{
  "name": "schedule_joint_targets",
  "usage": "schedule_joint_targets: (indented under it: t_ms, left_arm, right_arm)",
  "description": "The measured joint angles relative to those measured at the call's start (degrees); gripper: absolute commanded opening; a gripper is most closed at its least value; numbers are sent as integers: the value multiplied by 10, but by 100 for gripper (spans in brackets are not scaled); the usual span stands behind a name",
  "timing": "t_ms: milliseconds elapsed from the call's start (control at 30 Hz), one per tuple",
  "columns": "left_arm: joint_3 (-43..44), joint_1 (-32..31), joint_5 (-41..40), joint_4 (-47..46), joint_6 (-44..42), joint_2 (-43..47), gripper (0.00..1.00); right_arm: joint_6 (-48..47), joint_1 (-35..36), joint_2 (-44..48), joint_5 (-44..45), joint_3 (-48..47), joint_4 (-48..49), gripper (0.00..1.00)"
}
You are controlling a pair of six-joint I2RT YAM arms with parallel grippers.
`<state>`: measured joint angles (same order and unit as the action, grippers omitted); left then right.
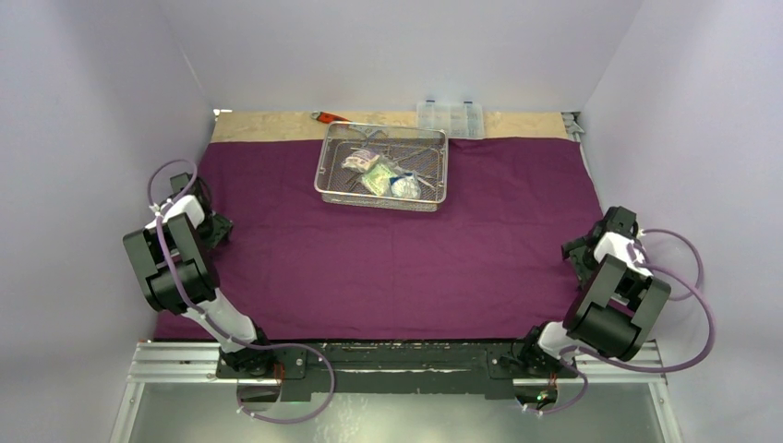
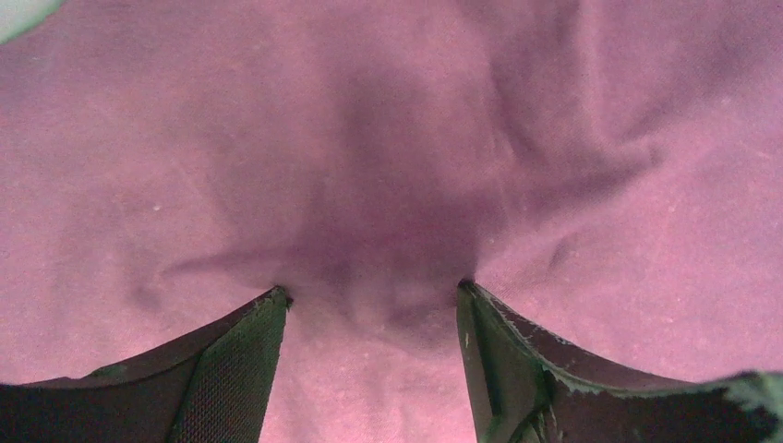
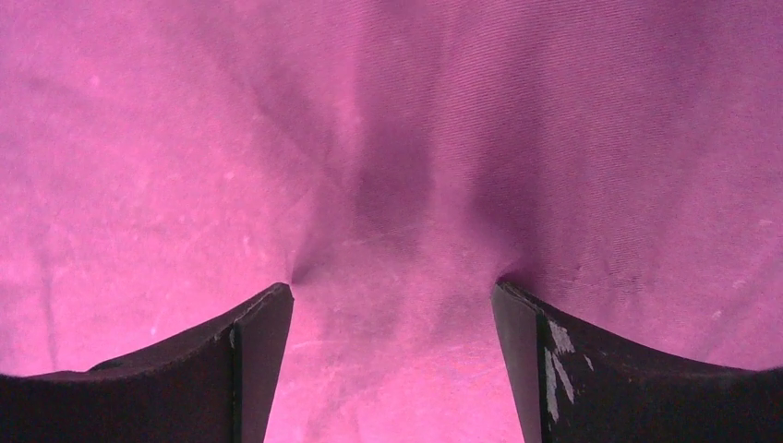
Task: Open and lay out the surgical kit
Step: Smooth out the surgical kit at the center of the board.
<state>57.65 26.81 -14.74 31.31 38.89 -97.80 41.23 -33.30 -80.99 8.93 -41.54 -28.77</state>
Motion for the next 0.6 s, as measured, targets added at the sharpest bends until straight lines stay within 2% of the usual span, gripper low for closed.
schedule_joint_targets:
  t_ms: [233, 600]
  left_arm:
    - [14, -5, -38, 16, 26, -11, 68]
    - [26, -1, -133, 68, 54, -13, 66]
  right_arm:
    - [27, -41, 10, 55, 12, -14, 83]
    - [24, -42, 16, 65, -10, -60, 73]
